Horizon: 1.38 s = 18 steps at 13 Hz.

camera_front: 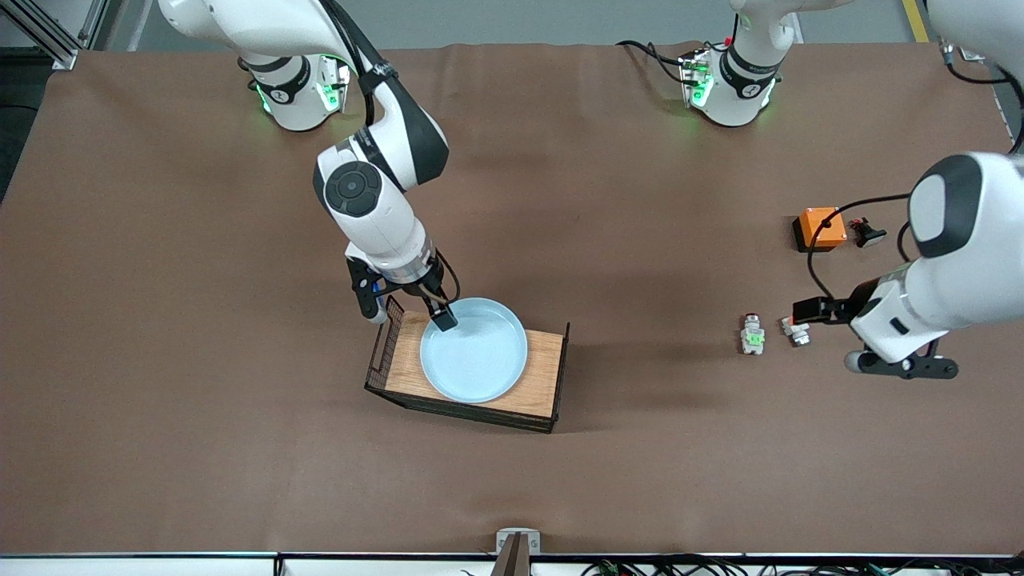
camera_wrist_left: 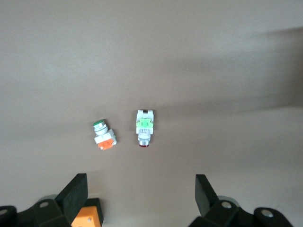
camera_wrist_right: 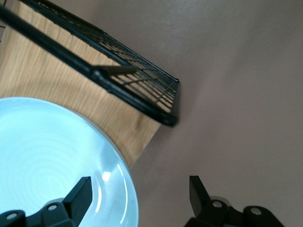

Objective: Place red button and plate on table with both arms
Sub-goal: 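Raise the left gripper away while the right gripper reaches the plate rim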

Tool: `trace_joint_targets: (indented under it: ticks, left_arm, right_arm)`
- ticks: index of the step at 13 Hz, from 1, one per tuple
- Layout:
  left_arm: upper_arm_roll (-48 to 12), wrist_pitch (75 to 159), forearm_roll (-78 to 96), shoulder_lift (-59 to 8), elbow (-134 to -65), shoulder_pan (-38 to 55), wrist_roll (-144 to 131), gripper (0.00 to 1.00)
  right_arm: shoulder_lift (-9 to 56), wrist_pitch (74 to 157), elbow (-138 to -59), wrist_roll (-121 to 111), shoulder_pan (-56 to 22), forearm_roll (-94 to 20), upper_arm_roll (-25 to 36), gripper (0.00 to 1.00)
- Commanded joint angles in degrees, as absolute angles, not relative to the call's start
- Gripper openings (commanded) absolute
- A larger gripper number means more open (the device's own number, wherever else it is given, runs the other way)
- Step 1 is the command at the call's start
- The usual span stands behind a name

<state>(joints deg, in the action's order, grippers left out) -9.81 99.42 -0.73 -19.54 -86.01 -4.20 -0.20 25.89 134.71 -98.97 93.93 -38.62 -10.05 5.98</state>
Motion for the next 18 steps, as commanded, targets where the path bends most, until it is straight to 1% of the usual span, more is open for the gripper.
trace_joint_targets:
  ticks: [1, 3, 5, 6, 7, 9, 10, 12, 14, 16, 18]
  left_arm:
    - [-10.20, 92.49, -1.23, -15.74, -84.48, -4.40, -0.70, 1.00]
    - [-11.42, 87.30, -0.88, -15.12, -81.40, -4.39, -1.14, 1.00]
    - [-11.78, 85.52, 0.26, -12.15, -81.38, -4.31, -2.45, 1.00]
    - [-12.21, 84.13, 0.35, -10.21, -82.00, -4.31, -4.03, 1.00]
    - [-13.43, 82.46, 0.35, -9.50, -81.83, -4.39, -4.48, 1.00]
    - [-13.62, 81.22, 0.44, -6.78, -82.70, -3.87, -4.40, 1.00]
    - [-12.32, 80.69, 0.35, -4.85, -84.01, -1.43, -3.87, 1.00]
    - [-7.67, 80.95, 0.44, -1.07, -87.35, 1.83, -3.52, 1.00]
    - [-6.59, 81.73, 0.44, 2.18, -89.98, 2.81, -3.43, 1.00]
    - [-4.93, 85.85, 0.44, 6.31, -94.81, 4.30, -3.43, 1.00]
    - [-4.40, 88.15, 0.44, 8.08, -97.29, 4.92, -3.34, 1.00]
  right_arm:
    - [26.54, 135.53, -98.61, 95.10, -39.20, -9.49, 6.68, 0.86]
    - [26.89, 136.14, -98.35, 95.79, -39.20, -9.49, 6.59, 0.83]
    - [26.98, 137.02, -98.09, 98.60, -39.02, -9.49, 6.59, 0.80]
    - [26.98, 137.63, -98.09, 99.05, -39.02, -9.49, 6.59, 0.76]
    - [26.98, 137.64, -98.00, 99.14, -39.02, -9.49, 6.59, 0.74]
    - [26.98, 137.72, -98.00, 99.05, -39.02, -9.49, 6.59, 0.70]
    - [26.98, 137.72, -98.00, 99.05, -39.11, -9.49, 6.59, 0.66]
    - [26.98, 137.72, -98.00, 99.05, -39.11, -9.49, 6.59, 0.59]
    - [26.98, 137.72, -98.00, 99.05, -39.11, -9.49, 6.59, 0.54]
    - [26.98, 137.64, -98.00, 99.05, -39.11, -9.41, 6.59, 0.51]
    - [26.98, 137.46, -98.09, 98.79, -39.11, -9.40, 6.59, 0.47]
